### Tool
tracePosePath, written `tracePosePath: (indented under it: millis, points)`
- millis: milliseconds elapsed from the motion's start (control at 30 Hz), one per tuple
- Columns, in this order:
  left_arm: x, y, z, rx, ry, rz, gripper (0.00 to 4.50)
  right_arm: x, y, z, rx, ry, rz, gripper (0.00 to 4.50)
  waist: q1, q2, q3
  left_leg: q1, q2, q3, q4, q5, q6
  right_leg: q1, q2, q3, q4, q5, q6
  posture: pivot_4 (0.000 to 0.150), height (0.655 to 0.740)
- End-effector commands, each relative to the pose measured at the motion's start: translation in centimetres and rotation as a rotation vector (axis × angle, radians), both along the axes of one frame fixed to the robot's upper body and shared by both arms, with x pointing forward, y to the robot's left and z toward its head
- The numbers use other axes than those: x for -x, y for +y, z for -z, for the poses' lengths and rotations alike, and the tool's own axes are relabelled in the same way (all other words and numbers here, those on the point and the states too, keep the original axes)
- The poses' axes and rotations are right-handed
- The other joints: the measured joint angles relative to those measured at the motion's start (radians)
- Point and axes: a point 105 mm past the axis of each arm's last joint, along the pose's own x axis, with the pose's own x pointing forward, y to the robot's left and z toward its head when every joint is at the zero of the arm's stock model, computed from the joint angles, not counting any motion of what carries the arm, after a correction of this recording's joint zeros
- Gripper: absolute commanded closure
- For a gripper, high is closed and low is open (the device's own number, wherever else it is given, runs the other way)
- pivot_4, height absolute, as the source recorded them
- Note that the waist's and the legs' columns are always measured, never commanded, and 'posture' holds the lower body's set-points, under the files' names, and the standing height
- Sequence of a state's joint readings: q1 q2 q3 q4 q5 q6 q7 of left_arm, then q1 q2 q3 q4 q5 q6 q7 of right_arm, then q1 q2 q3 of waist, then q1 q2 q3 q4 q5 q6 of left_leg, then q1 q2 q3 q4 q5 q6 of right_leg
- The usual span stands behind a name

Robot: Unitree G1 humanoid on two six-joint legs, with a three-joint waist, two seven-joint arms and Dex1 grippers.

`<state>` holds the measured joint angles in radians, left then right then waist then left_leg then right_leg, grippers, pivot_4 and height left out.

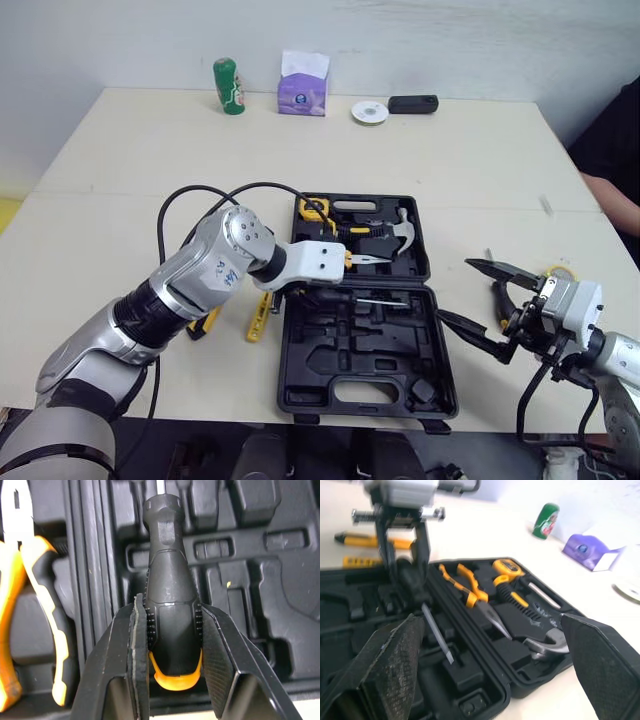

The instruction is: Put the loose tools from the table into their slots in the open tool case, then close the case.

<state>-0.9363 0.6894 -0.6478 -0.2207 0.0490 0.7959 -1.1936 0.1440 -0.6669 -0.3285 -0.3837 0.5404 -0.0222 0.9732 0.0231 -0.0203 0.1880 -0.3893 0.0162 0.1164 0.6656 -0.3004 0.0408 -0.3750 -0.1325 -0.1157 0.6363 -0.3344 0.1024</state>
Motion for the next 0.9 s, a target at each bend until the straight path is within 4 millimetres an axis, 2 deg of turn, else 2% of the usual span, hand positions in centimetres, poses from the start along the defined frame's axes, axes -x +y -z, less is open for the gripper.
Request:
tracePosePath:
  millis: [33,333,600,900]
  points:
    - [-0.1,-0.1,-1.2,-0.015,-0.049,0.011,3.49,0.4,0.0,-1.4,-0.008,-0.063,0.002,0.0,0.0,0.0,0.0,0.0,0.0,0.0,0.0,0.0,0.0,0.0,0.0,0.0,0.0,0.0,0.0,0.15,0.74]
    - [-1.4,-0.3,-0.9,-0.038,-0.087,-0.055,3.49,0.6,0.2,-1.2,-0.001,-0.052,-0.013,0.0,0.001,0.0,0.0,0.0,0.0,0.0,0.0,0.0,0.0,0.0,0.0,0.0,0.0,0.0,0.0,0.15,0.74]
    - [-0.9,-0.6,-0.4,-0.06,-0.084,-0.028,3.49,0.7,-0.2,0.4,-0.004,-0.037,-0.009,0.0,0.001,0.0,0.0,0.0,0.0,0.0,0.001,0.0,0.0,0.0,0.0,0.0,0.0,0.0,0.0,0.15,0.74]
    - [-0.9,-0.8,-0.5,-0.055,-0.113,-0.029,3.49,0.8,-0.6,0.8,-0.006,-0.051,-0.011,0.0,0.001,0.0,0.0,0.001,0.0,0.0,0.001,0.0,0.001,0.0,-0.001,0.001,0.0,0.0,0.0,0.15,0.74]
